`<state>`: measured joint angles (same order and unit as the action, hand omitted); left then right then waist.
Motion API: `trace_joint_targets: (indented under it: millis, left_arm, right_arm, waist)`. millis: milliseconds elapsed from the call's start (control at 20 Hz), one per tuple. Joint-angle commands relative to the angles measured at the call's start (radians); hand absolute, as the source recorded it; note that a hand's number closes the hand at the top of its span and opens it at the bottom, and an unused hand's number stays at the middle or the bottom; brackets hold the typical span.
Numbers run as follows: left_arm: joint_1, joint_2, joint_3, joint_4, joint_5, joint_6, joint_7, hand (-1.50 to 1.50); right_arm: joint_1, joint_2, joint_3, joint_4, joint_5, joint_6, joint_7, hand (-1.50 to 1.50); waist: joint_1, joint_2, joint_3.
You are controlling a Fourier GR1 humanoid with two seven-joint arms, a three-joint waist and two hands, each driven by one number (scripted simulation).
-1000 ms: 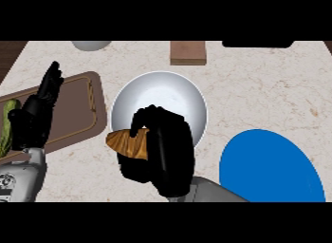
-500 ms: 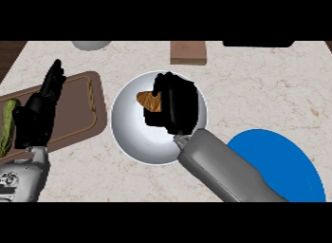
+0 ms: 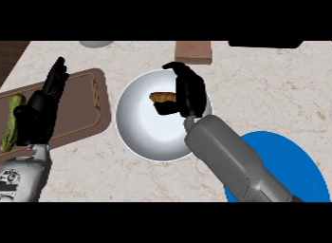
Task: Pick the croissant from the plate and place it in the bowl
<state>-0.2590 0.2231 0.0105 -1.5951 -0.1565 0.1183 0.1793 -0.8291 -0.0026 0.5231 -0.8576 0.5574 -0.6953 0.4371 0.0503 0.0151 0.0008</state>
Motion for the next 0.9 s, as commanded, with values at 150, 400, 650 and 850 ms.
trace_joint_targets:
  millis: [150,400,650,850]
  left_arm:
    - [-0.015,-0.019,-0.008,-0.002,-0.029,0.024,0.024,0.0]
    - [0.048,-0.01,0.007,-0.058,-0.016,0.003,0.025,0.0]
    - [0.07,-0.005,0.056,-0.012,0.004,-0.001,-0.037,0.0]
    - [0.066,-0.026,0.025,-0.041,-0.038,0.026,0.001,0.0]
  right_arm:
    - [-0.047,0.002,-0.078,0.086,-0.274,-0.06,-0.331,-1.5]
    - [-0.014,0.003,-0.153,0.077,-0.373,-0.036,-0.456,-1.5]
    - [0.147,-0.035,-0.19,-0.142,-0.39,0.087,-0.431,-1.5]
    - [0.302,-0.134,-0.206,-0.369,-0.447,0.179,-0.455,-1.5]
  waist:
    - [0.002,0.001,0.001]
    - [-0.028,-0.011,0.0]
    - [-0.055,-0.017,-0.001]
    - [-0.063,-0.02,-0.001]
